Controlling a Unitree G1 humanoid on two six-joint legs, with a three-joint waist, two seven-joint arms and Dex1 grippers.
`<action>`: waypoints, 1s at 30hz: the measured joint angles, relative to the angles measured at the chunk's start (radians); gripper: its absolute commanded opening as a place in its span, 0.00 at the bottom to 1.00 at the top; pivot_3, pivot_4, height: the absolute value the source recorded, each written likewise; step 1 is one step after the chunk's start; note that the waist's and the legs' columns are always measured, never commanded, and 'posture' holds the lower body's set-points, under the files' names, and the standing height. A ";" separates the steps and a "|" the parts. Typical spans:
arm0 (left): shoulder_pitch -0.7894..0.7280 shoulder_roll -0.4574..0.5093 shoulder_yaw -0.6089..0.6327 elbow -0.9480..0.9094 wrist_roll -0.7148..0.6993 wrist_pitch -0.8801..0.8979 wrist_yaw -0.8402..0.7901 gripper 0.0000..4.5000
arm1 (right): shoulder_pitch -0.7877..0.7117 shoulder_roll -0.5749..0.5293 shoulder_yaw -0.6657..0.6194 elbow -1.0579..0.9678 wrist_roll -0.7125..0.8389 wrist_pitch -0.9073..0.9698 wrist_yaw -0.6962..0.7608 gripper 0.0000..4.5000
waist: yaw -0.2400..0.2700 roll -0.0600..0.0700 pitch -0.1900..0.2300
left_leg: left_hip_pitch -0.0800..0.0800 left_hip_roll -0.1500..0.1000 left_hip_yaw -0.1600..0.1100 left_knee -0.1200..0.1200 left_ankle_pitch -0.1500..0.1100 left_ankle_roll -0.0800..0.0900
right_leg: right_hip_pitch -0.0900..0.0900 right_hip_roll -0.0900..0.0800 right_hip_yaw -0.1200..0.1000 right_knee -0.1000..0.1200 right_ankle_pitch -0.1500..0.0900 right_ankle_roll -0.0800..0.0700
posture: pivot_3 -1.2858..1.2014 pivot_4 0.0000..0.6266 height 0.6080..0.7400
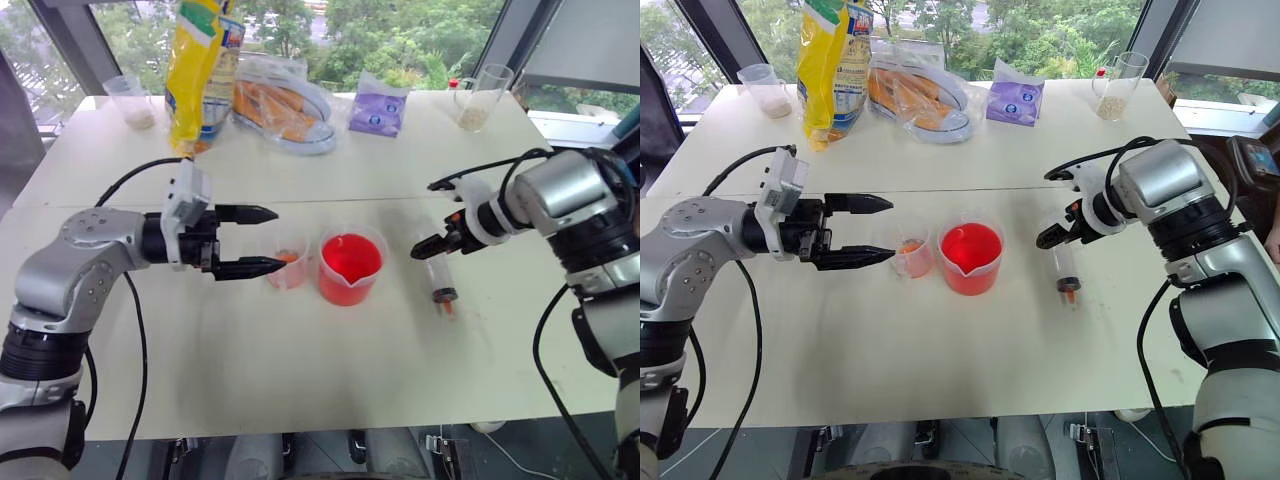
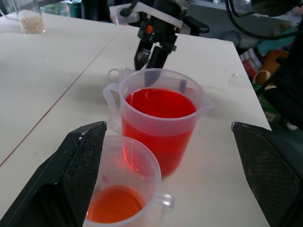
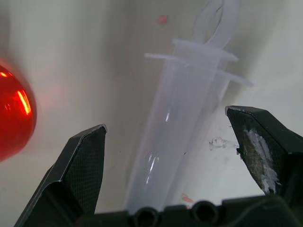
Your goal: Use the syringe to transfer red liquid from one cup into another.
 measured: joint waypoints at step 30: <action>-0.038 0.006 0.066 -0.015 -0.038 0.027 0.032 0.97 | 0.179 -0.027 -0.295 -0.325 -0.081 -0.164 0.021 0.31 | 0.002 -0.001 -0.001 | 0.004 0.000 0.000 0.000 0.000 -0.001 | 0.003 0.000 0.000 0.001 0.000 0.001 | 0.52 0.24 1.00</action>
